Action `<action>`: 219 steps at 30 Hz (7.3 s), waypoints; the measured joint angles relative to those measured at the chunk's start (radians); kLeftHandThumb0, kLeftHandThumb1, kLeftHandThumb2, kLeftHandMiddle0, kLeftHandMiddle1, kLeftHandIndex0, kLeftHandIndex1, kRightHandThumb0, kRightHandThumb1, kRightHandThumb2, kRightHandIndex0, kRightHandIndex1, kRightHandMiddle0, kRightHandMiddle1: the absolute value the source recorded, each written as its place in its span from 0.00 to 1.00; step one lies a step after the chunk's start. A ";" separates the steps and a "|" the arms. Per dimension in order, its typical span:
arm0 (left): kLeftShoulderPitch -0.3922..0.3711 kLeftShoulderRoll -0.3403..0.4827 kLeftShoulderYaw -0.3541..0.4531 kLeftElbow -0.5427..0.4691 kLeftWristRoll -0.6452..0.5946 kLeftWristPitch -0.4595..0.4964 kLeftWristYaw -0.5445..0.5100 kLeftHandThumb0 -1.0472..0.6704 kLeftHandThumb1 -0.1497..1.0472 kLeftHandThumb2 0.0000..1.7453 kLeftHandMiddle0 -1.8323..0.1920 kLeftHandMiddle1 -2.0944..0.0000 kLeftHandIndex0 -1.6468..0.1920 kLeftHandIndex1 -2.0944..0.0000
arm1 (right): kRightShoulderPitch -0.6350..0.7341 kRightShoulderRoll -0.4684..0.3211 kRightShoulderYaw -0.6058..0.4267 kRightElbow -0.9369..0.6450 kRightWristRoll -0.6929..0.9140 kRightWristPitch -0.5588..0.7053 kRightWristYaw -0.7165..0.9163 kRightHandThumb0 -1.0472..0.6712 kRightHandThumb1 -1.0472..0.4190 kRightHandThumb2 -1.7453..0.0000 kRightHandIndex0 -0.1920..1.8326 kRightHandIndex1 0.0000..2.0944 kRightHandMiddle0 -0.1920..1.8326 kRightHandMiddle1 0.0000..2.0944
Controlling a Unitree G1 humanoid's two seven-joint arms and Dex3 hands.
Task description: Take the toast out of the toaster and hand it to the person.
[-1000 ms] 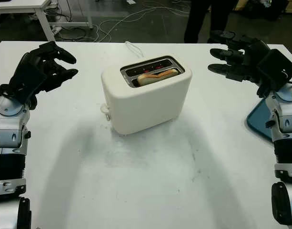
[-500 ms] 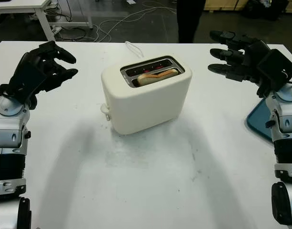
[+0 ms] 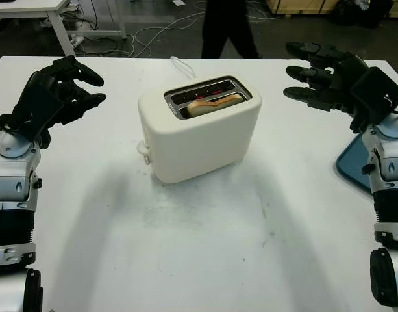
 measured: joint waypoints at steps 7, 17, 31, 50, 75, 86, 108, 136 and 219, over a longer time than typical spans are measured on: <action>0.000 0.000 0.000 0.000 0.001 0.000 0.003 0.00 0.86 0.00 0.66 0.33 0.64 0.36 | 0.000 0.000 -0.003 0.007 0.003 0.000 0.001 0.53 0.09 0.99 0.32 0.01 0.30 0.00; 0.000 0.000 0.000 0.000 0.000 0.000 0.003 0.00 0.86 0.00 0.66 0.33 0.64 0.37 | 0.000 0.000 -0.002 0.015 0.003 0.000 0.001 0.51 0.09 1.00 0.34 0.01 0.31 0.01; 0.000 0.000 0.000 0.017 -0.001 -0.011 -0.001 0.00 0.86 0.00 0.67 0.33 0.65 0.36 | -0.007 0.000 -0.002 0.020 0.002 0.000 0.002 0.52 0.09 1.00 0.34 0.01 0.32 0.01; 0.000 -0.001 0.001 0.016 -0.001 -0.014 -0.001 0.00 0.86 0.00 0.67 0.32 0.64 0.36 | -0.007 0.000 0.000 0.020 0.002 0.000 0.003 0.54 0.09 1.00 0.33 0.00 0.31 0.00; 0.000 -0.001 0.001 0.013 -0.001 -0.014 0.001 0.00 0.85 0.00 0.65 0.34 0.64 0.37 | -0.007 0.000 -0.003 0.019 0.004 0.000 0.006 0.56 0.09 0.99 0.33 0.00 0.30 0.00; 0.000 -0.001 0.002 -0.007 0.000 -0.001 0.005 0.00 0.86 0.00 0.65 0.33 0.64 0.37 | -0.007 0.000 -0.003 0.019 0.004 -0.001 0.005 0.56 0.09 0.99 0.33 0.00 0.31 0.00; 0.013 -0.012 0.002 -0.010 0.000 0.011 0.012 0.00 0.85 0.00 0.65 0.34 0.64 0.36 | -0.007 0.000 -0.004 0.009 0.005 0.012 0.007 0.56 0.09 0.98 0.31 0.00 0.29 0.00; 0.018 -0.013 0.002 -0.015 0.001 0.012 0.014 0.00 0.85 0.00 0.66 0.33 0.64 0.36 | -0.007 0.000 -0.003 0.009 0.006 0.012 0.008 0.53 0.09 0.99 0.32 0.01 0.30 0.00; 0.019 -0.016 0.003 -0.003 0.000 -0.005 0.014 0.00 0.85 0.00 0.66 0.34 0.64 0.37 | -0.007 0.000 0.000 0.005 0.013 0.021 0.010 0.55 0.09 0.97 0.30 0.00 0.28 0.00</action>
